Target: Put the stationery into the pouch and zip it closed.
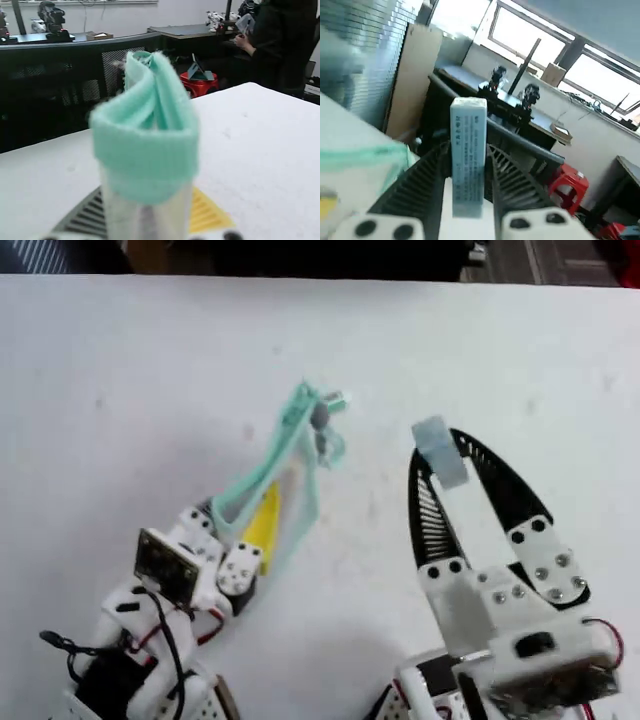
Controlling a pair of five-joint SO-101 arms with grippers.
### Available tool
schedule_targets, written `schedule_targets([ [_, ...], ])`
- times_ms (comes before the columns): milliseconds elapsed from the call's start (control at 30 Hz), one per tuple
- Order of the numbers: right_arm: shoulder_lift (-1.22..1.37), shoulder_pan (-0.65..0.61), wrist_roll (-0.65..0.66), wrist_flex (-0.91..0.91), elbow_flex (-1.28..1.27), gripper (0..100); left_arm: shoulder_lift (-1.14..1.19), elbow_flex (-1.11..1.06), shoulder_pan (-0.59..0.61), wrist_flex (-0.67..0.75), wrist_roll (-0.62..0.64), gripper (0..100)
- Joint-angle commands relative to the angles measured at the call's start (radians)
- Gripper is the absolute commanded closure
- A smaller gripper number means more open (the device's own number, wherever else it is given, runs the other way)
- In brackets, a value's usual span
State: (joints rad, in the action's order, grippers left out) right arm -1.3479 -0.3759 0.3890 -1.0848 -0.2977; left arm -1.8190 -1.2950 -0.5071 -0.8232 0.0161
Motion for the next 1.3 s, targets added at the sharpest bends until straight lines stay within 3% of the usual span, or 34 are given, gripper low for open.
schedule_targets([
  [0, -0.004, 0.010, -0.147, 0.061, 0.000, 98.2, -0.008, 0.020, -0.070, -0.021, -0.011, 98],
  [267, 0.090, -0.001, -0.262, 0.062, 0.006, 98.2, -0.008, 0.008, -0.143, -0.084, -0.012, 98],
  [533, 0.194, -0.343, -0.276, 0.038, -0.044, 98.2, -0.008, -0.054, -0.140, -0.044, -0.014, 98],
  [667, 0.194, -0.352, -0.276, 0.035, -0.077, 98.1, -0.008, -0.057, -0.140, -0.057, -0.149, 87],
  [733, 0.194, -0.357, -0.276, 0.031, -0.089, 98.1, -0.008, -0.058, -0.140, -0.081, -0.146, 82],
  [867, 0.202, -0.394, -0.276, 0.031, -0.097, 98.1, -0.008, -0.052, -0.133, -0.083, -0.109, 82],
  [1100, 0.197, -0.403, -0.275, -0.027, -0.098, 98.1, -0.008, -0.054, -0.001, -0.043, -0.064, 82],
  [1267, 0.203, -0.404, -0.275, -0.002, -0.138, 98.1, -0.008, -0.054, 0.001, -0.043, -0.054, 82],
])
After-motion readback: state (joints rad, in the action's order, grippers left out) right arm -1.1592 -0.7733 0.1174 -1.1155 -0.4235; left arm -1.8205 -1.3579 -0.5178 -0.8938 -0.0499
